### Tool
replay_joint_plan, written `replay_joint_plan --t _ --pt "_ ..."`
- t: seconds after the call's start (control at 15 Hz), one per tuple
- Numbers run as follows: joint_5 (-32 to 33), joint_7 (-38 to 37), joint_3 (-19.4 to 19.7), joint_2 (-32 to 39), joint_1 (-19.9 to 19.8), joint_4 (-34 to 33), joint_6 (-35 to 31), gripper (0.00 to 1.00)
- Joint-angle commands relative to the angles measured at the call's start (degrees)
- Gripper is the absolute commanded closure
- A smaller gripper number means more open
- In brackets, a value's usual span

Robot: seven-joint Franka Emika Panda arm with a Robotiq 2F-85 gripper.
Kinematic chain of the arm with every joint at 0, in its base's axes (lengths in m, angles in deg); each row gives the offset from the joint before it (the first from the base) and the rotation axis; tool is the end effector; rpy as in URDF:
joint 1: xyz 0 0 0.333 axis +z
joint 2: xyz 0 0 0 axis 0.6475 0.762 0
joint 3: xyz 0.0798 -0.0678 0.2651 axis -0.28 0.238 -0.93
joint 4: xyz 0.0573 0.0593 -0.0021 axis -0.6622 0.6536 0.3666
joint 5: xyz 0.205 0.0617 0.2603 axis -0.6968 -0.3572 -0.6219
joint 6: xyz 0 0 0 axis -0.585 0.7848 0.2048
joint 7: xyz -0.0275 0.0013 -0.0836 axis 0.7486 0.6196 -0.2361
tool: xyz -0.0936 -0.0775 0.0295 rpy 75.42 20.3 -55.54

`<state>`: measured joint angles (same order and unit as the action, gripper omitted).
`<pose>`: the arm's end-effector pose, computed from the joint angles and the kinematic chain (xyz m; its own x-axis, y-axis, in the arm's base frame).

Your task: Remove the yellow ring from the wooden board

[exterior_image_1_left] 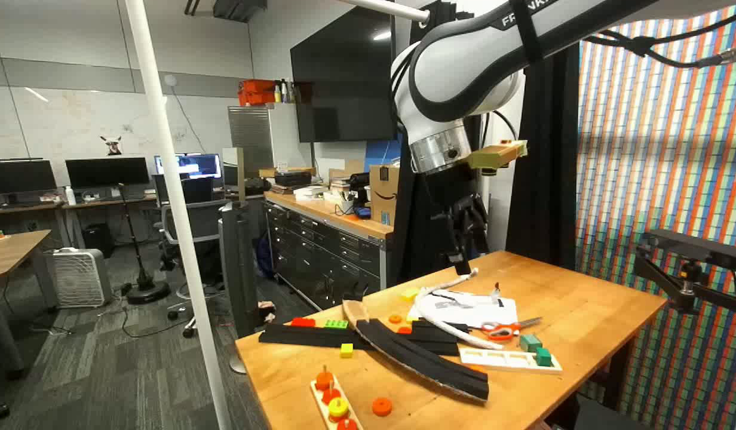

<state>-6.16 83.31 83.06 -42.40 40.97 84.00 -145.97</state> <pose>0.3589 0.0096 0.4519 0.9499 0.0917 -0.2988 0.1314 -0.9846 0.1157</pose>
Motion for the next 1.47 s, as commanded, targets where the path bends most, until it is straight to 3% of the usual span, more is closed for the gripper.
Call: replay_joint_plan --t 0.0,0.33,0.67,1.07,1.4 --pt "0.1 -0.2 0.5 0.0 0.5 -0.2 0.1 0.0" --pt "-0.1 -0.6 0.6 0.1 0.4 -0.3 -0.8 0.0" --pt "-2.4 -4.1 1.0 5.7 0.1 -0.7 -4.0 0.0" --pt "-5.0 -12.9 -0.9 11.4 1.3 1.6 -18.0 0.0" --pt "-5.4 -20.2 -3.3 15.0 3.2 7.9 -35.5 0.0"
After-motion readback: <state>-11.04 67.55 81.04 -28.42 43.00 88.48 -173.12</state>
